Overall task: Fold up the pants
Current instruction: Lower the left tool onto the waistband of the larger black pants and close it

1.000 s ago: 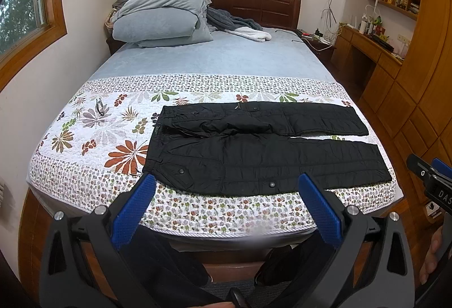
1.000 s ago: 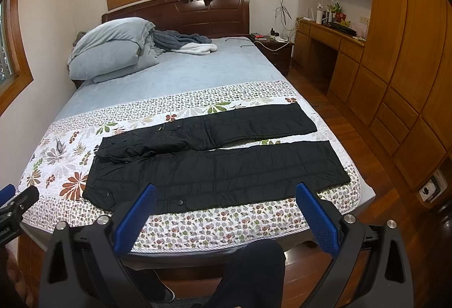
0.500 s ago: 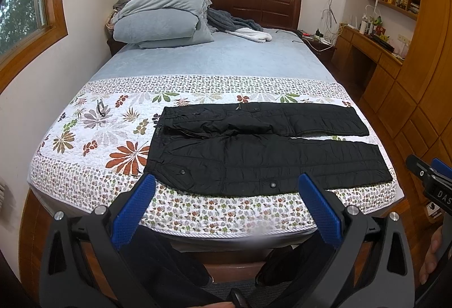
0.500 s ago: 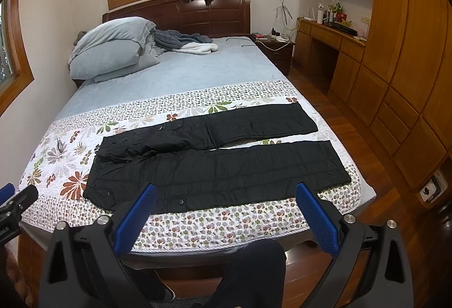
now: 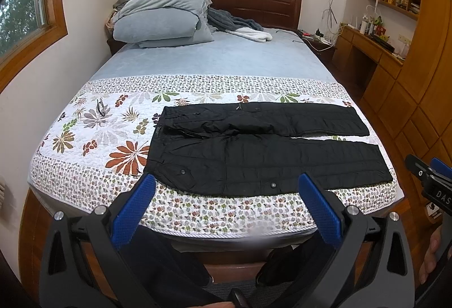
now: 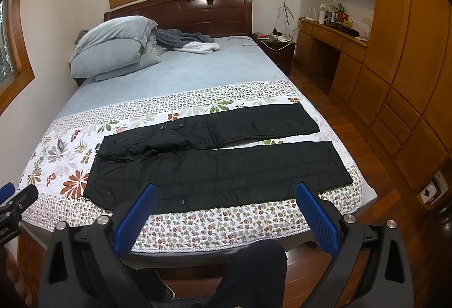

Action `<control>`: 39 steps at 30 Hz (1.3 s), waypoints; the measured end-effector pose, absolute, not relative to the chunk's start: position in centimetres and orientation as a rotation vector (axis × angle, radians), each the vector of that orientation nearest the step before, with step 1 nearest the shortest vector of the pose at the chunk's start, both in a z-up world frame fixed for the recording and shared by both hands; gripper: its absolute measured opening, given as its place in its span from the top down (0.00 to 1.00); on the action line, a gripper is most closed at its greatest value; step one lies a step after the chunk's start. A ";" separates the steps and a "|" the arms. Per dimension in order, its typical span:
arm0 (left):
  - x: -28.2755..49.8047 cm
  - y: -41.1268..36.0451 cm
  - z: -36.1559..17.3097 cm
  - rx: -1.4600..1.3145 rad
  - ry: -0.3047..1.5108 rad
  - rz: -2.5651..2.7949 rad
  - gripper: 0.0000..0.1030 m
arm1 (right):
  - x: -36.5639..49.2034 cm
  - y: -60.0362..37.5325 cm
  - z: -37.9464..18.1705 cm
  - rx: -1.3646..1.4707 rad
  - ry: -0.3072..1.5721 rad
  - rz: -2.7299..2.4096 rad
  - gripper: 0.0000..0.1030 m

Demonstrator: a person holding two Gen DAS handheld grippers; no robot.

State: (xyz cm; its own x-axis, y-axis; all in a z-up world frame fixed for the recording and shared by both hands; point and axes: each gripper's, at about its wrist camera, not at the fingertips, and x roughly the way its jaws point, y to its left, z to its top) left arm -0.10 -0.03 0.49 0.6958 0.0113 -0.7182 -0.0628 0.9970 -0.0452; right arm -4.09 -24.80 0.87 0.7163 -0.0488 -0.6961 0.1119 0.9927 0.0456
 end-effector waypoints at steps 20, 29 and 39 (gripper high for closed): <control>5.3 12.4 -10.4 -0.534 0.819 -0.116 0.03 | 1.1 -30.0 -7.7 0.240 0.878 0.024 0.03; 14.5 23.4 -26.5 -0.889 1.008 -0.022 0.03 | 4.8 -35.5 -16.2 0.455 0.998 0.049 0.03; 20.8 26.3 -35.3 -1.085 1.136 0.036 0.03 | 6.5 -41.7 -24.3 0.750 1.087 0.036 0.03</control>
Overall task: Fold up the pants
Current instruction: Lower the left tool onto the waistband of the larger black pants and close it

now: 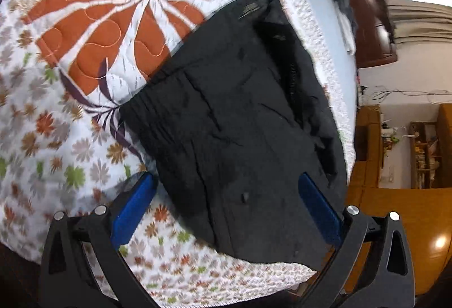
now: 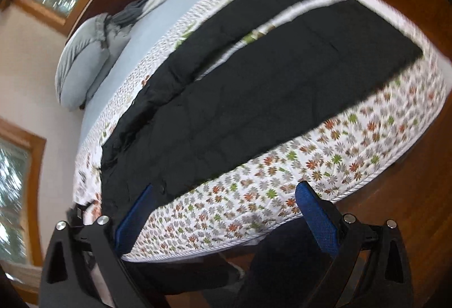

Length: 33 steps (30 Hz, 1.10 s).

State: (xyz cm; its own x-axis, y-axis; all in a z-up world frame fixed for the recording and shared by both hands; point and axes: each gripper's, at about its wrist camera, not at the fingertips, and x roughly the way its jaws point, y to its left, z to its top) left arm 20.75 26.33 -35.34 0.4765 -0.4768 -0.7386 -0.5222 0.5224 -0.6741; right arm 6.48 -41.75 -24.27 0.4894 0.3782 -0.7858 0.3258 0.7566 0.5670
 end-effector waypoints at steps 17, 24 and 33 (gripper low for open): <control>22.6 24.8 -35.5 -1.030 1.153 0.102 0.12 | 6.5 -66.8 -34.5 1.379 0.765 -0.218 0.03; 22.3 23.9 -35.2 -0.961 1.163 0.269 0.47 | 8.9 -70.3 -36.6 1.424 0.723 -0.150 0.33; 18.0 26.1 -34.2 -1.035 1.034 0.405 0.92 | 9.1 -67.1 -35.8 1.355 0.810 -0.139 0.92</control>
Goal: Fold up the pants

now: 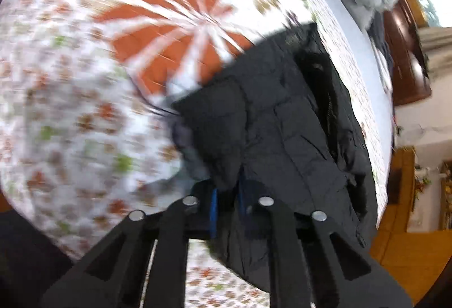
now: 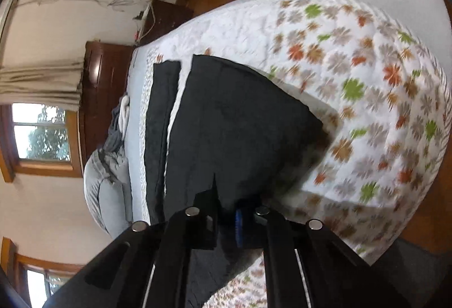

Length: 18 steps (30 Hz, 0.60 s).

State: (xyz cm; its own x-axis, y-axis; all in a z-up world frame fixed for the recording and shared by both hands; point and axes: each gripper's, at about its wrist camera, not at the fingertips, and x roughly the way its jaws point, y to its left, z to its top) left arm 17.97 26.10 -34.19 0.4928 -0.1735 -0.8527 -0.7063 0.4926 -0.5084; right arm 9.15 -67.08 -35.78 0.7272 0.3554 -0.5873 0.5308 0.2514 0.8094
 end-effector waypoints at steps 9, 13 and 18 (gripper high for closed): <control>14.6 29.1 -33.9 -1.050 1.022 0.489 0.91 | 7.9 -63.1 -35.0 1.258 0.913 -0.132 0.92; 14.2 29.1 -34.3 -1.086 1.025 0.481 0.83 | 8.4 -62.7 -35.8 1.223 0.981 -0.139 0.85; 12.6 30.7 -30.9 -0.912 1.118 0.546 0.23 | 9.4 -63.1 -32.9 1.140 1.052 -0.127 0.45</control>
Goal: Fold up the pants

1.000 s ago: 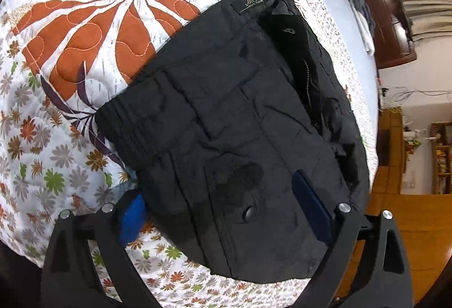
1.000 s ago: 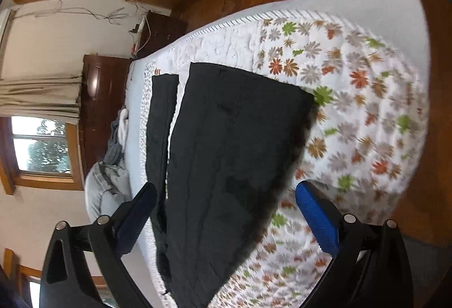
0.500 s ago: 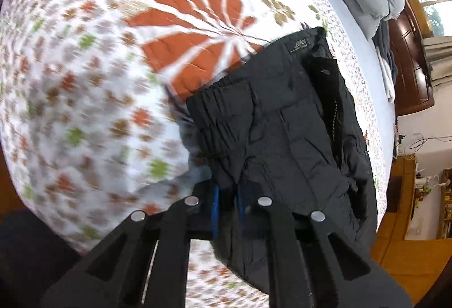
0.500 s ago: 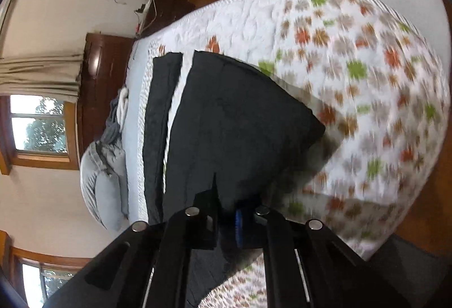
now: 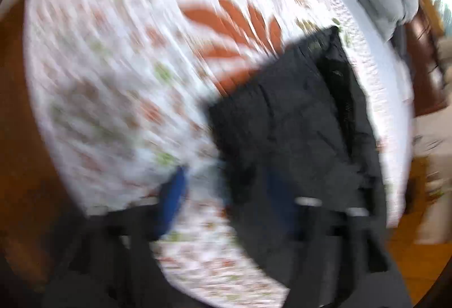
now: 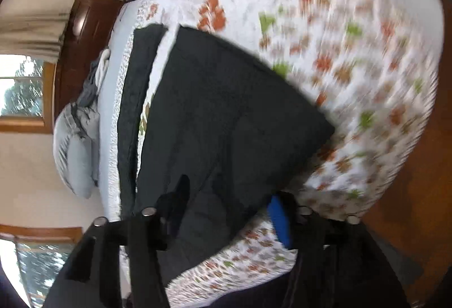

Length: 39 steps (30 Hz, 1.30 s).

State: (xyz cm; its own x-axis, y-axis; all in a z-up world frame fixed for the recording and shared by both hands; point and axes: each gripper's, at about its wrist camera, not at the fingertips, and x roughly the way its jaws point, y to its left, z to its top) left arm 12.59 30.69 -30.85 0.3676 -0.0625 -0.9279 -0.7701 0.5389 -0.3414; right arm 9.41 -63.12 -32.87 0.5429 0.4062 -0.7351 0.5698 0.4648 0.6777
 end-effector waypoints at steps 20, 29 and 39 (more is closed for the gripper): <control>46.0 34.9 -31.9 -0.457 1.252 0.010 0.05 | 29.9 -56.8 -25.9 0.819 1.131 0.039 0.28; 49.0 36.3 -35.7 -0.478 1.335 -0.073 0.06 | 38.7 -54.1 -25.3 0.689 1.173 0.156 0.19; 50.1 35.7 -35.5 -0.440 1.351 -0.037 0.62 | 51.0 -60.1 -25.7 0.581 1.218 0.117 0.19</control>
State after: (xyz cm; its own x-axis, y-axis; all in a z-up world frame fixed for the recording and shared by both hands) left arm 50.14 35.72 -35.49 0.2302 -0.2764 -0.9331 -0.2248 0.9178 -0.3273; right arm 51.04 -60.10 -25.66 0.3594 0.3872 -0.8491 0.2191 0.8494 0.4801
